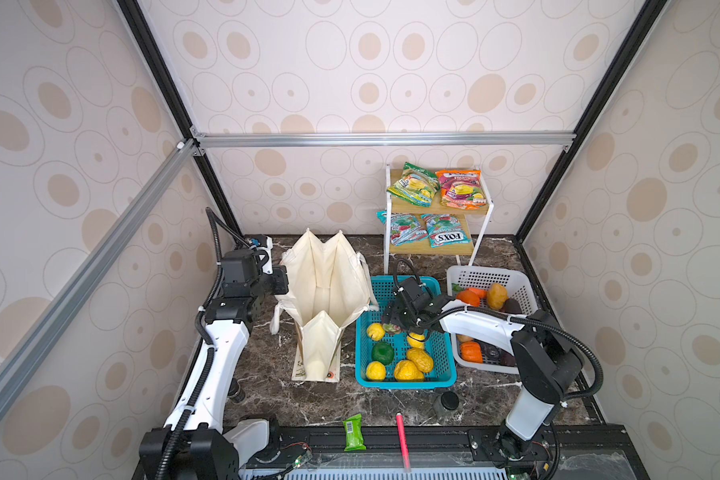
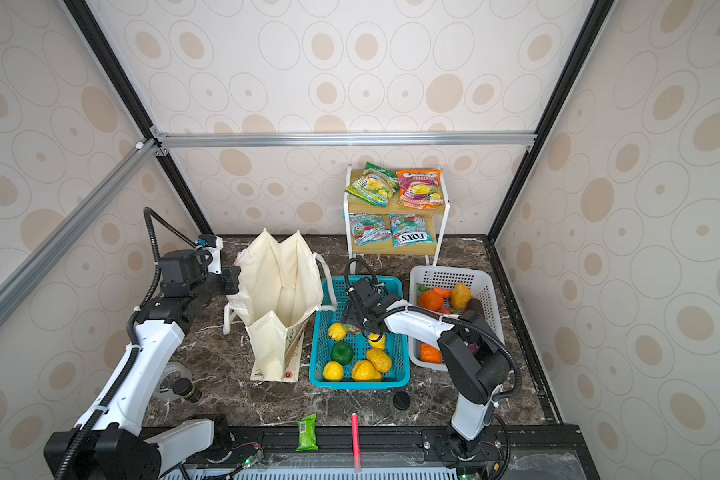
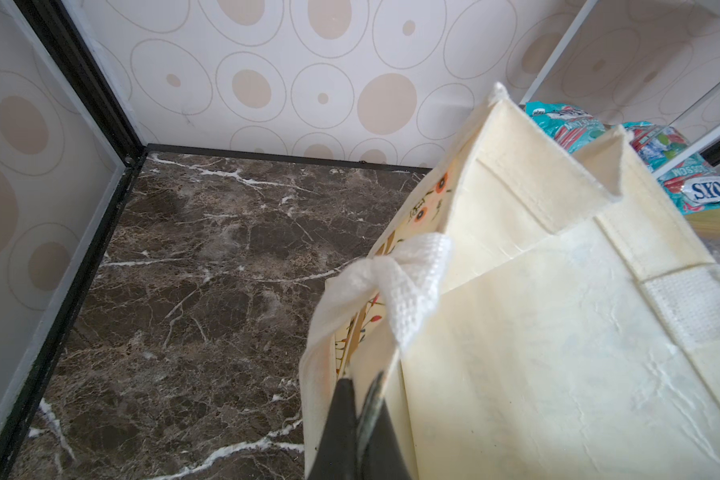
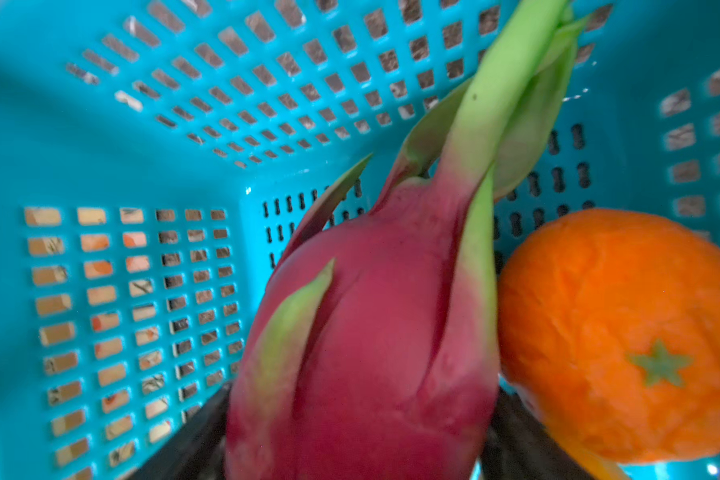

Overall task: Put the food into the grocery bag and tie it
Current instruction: 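Lower the right gripper into the teal basket and grasp the dragon fruit, then lift the dragon fruit with the right gripper and carry it into the tote bag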

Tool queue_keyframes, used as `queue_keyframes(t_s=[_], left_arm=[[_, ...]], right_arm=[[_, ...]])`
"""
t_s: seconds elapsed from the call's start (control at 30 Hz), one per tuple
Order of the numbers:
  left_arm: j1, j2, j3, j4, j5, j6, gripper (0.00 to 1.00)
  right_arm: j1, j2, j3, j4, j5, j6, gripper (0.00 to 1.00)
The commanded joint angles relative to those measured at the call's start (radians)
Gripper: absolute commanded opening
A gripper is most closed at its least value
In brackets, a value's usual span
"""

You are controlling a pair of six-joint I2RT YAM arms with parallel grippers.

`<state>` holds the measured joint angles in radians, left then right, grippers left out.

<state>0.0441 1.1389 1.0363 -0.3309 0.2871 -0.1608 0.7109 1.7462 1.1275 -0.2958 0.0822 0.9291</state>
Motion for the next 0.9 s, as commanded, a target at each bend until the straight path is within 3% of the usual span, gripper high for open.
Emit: queue_keyframes(t_s=[0.0,0.27,0.63,0.87], left_arm=[[0.006,-0.031,0.01,0.026,0.018,0.006,0.0],[0.006,-0.03,0.01,0.021,0.015,0.002,0.0],[0.006,-0.028,-0.001,0.025,0.024,-0.012,0.0],[0.005,-0.028,-0.005,0.03,0.034,-0.02,0.0]], right_arm=[[-0.003,0.016,-0.011,-0.002,-0.001,-0.001,0.74],[0.009,-0.069,-0.03,-0.025,0.026,-0.044,0.64],[0.011,-0.224,-0.052,-0.094,-0.031,-0.157,0.63],[0.011,-0.342,-0.048,-0.155,-0.006,-0.21,0.63]])
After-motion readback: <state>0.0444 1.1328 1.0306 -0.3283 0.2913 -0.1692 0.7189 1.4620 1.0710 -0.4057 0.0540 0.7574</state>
